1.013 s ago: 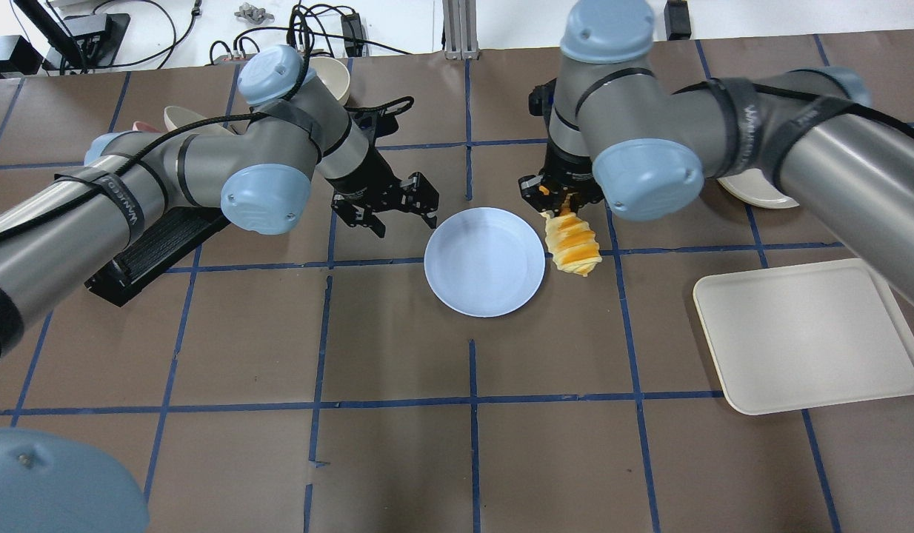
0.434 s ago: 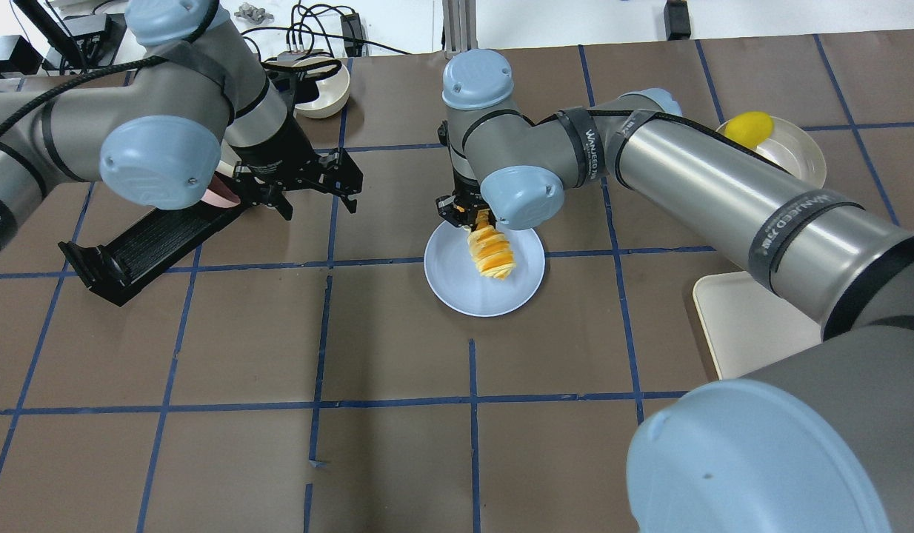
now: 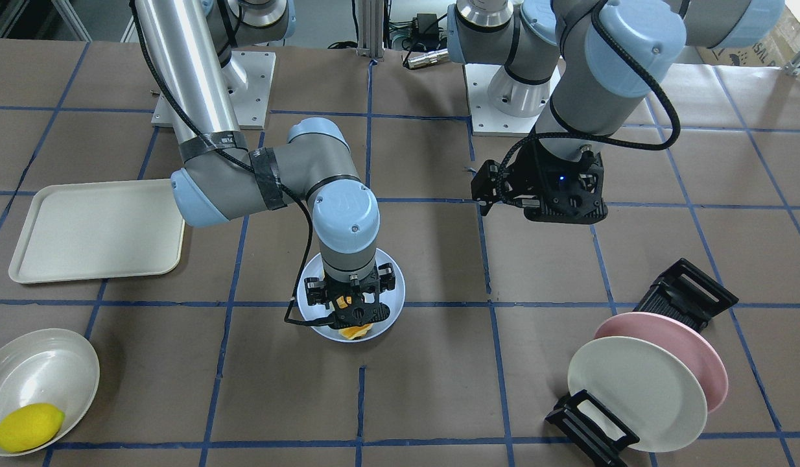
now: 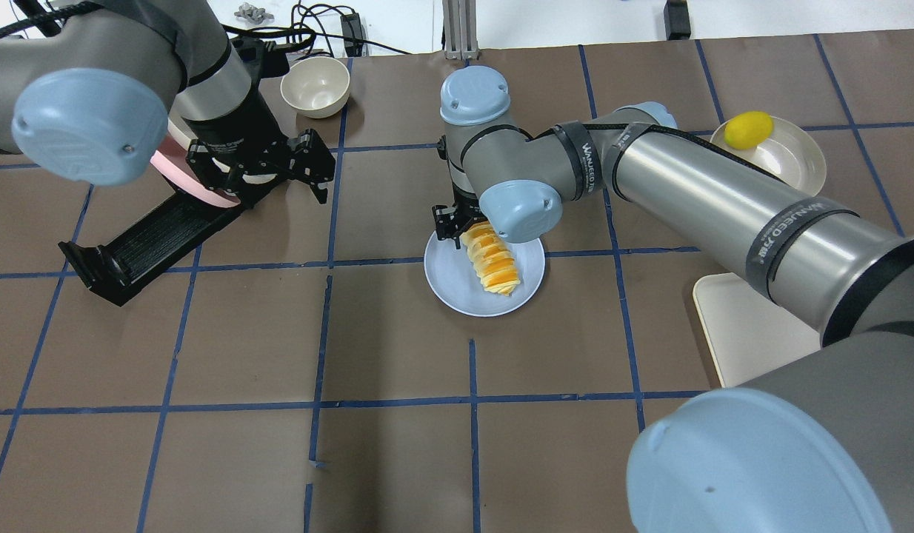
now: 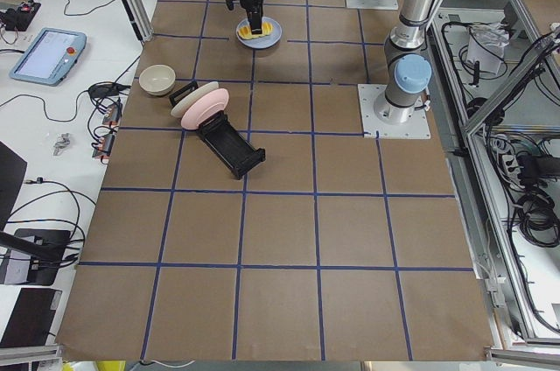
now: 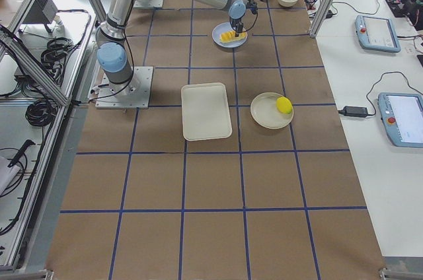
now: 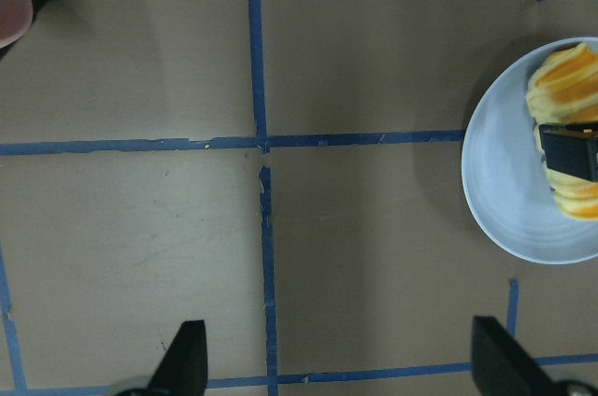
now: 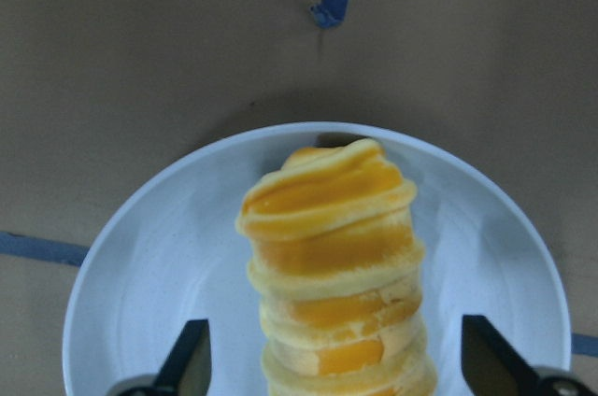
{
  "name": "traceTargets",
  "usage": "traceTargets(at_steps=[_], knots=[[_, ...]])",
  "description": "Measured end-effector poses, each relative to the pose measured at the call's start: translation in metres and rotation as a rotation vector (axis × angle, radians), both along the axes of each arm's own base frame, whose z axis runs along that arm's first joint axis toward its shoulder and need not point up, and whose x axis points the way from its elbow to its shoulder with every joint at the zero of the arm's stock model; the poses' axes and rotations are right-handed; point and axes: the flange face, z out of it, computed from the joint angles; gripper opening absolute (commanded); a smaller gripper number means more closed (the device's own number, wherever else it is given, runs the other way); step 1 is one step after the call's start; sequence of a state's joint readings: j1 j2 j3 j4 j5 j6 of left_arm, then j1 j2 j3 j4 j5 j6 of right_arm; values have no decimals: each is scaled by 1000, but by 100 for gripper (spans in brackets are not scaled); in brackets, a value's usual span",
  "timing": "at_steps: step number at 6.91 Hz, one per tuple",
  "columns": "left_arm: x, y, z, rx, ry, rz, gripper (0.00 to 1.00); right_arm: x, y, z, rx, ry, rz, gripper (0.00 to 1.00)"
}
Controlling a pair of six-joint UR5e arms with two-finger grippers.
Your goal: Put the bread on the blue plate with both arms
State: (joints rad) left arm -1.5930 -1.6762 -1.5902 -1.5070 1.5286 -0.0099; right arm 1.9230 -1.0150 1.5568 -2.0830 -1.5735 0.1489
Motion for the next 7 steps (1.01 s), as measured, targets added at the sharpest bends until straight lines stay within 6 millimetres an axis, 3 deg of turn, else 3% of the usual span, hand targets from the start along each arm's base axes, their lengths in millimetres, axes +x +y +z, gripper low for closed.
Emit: traceTargets(at_steps=[1, 3, 5, 6, 7], knots=[[4, 0, 18, 2, -28, -9, 100, -4, -1, 13, -19, -6, -3, 100], [11, 5, 48, -2, -47, -14, 100, -34, 8, 72, -87, -18, -4, 99], [13, 17, 60, -16, -48, -11, 100, -110, 34, 124, -137, -23, 2, 100], [14, 18, 63, -20, -50, -11, 100, -149, 58, 140, -151, -23, -26, 100], [15, 18, 65, -22, -52, -10, 100, -174, 84, 156, -158, -18, -54, 100]])
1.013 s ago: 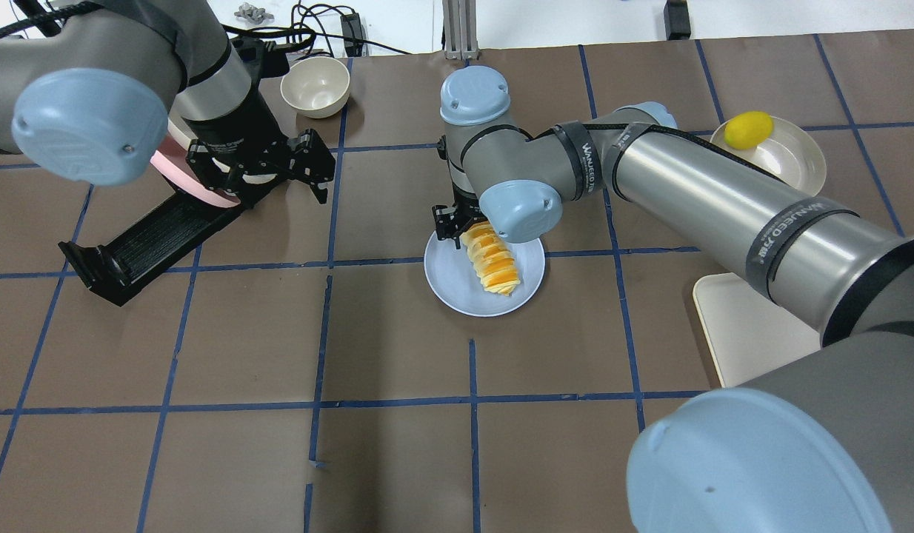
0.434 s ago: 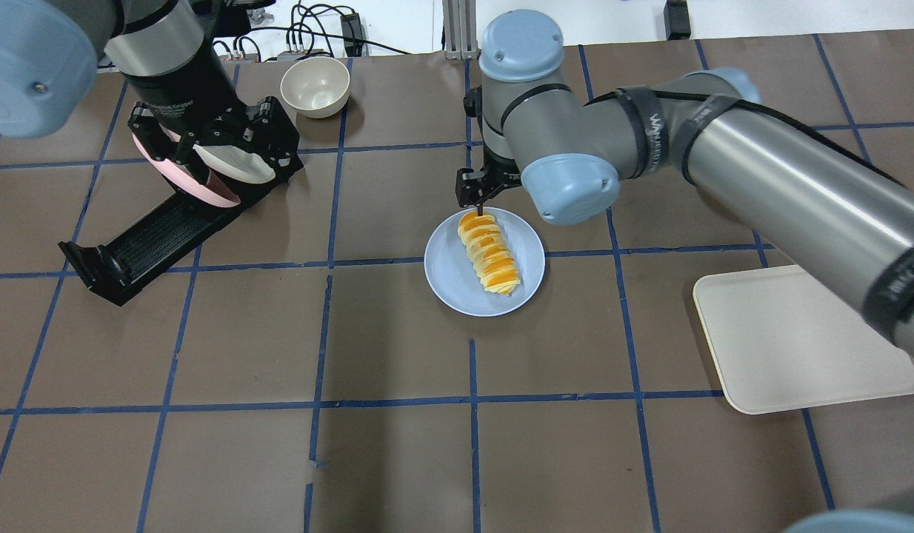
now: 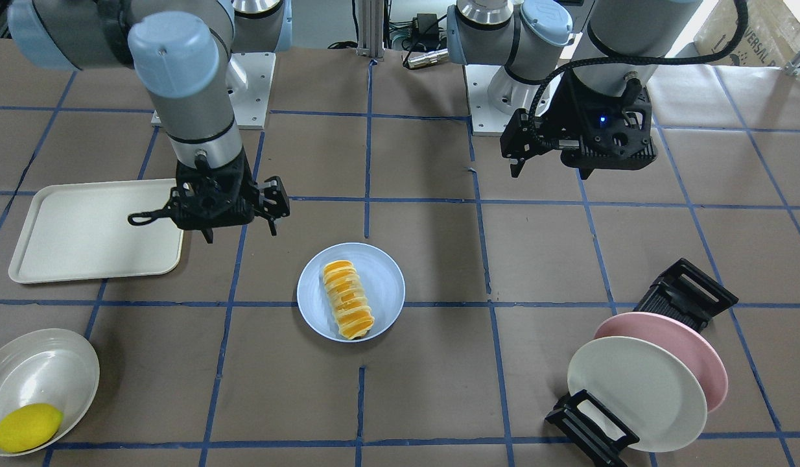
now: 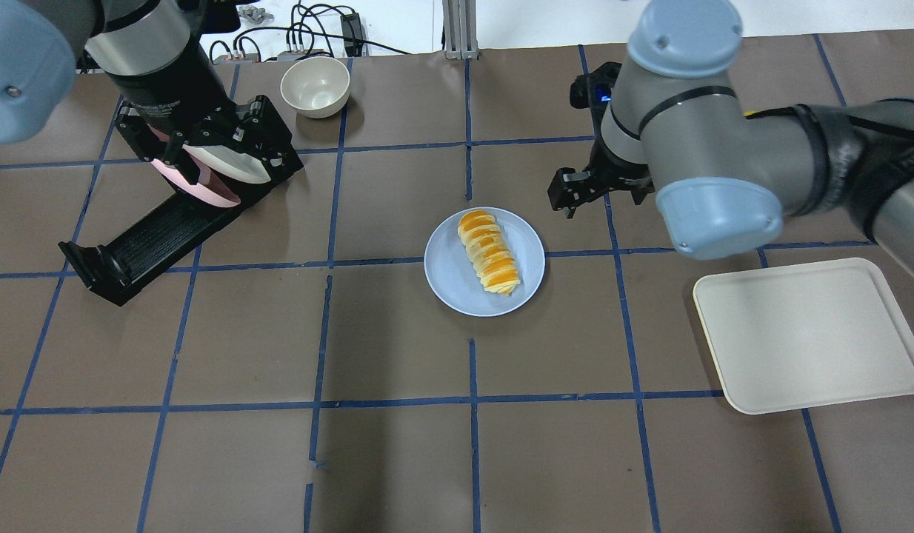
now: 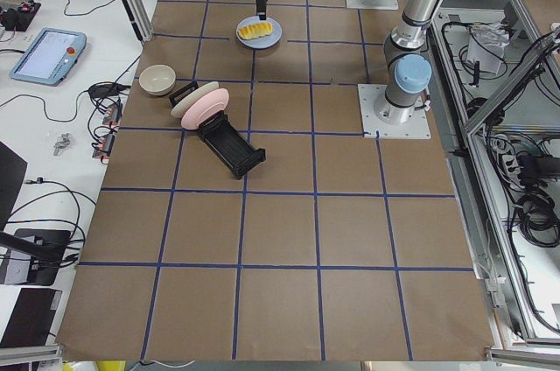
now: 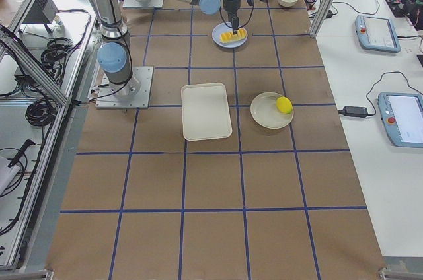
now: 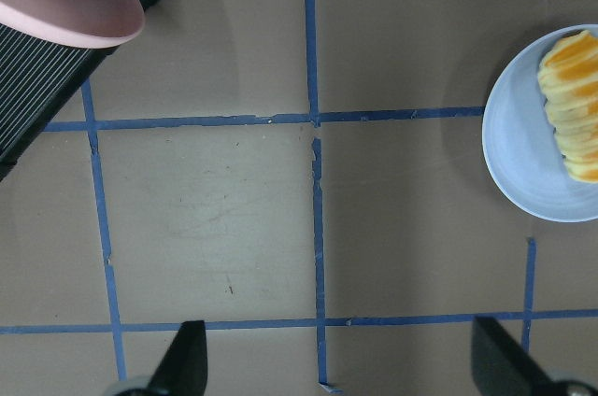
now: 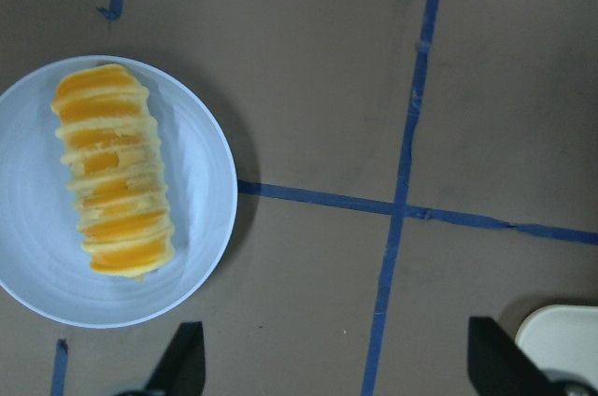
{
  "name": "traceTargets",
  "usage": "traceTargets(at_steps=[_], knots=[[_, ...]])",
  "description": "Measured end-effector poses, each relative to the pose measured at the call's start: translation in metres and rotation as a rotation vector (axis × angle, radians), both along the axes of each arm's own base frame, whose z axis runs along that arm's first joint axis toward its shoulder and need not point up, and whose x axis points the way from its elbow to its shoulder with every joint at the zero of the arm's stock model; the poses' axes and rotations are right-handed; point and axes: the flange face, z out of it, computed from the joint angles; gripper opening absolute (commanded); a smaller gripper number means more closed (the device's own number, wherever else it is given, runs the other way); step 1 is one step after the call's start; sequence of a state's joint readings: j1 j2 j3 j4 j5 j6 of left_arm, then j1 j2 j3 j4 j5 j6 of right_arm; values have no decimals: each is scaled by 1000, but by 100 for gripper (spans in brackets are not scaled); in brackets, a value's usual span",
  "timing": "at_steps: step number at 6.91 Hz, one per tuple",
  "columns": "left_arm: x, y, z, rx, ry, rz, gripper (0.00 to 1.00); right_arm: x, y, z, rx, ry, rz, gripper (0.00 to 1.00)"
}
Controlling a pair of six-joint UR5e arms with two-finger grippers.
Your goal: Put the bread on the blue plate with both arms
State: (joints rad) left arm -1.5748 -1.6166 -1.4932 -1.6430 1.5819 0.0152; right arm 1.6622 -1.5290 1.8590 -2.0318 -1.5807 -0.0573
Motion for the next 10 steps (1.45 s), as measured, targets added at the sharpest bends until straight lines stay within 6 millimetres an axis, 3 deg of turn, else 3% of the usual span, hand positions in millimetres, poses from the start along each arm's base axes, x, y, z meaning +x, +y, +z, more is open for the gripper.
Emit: traceTargets(at_steps=[2, 4, 6, 10], knots=[[15, -2, 2, 1, 4, 29, 100, -26, 35, 47, 16, 9, -47, 99], [25, 0, 3, 2, 9, 51, 100, -34, 46, 92, 36, 3, -70, 100], [26, 1, 3, 2, 10, 53, 100, -35, 53, 104, 41, -1, -72, 100], [26, 0, 2, 5, 12, 53, 100, -37, 68, 93, 68, -3, -72, 100]])
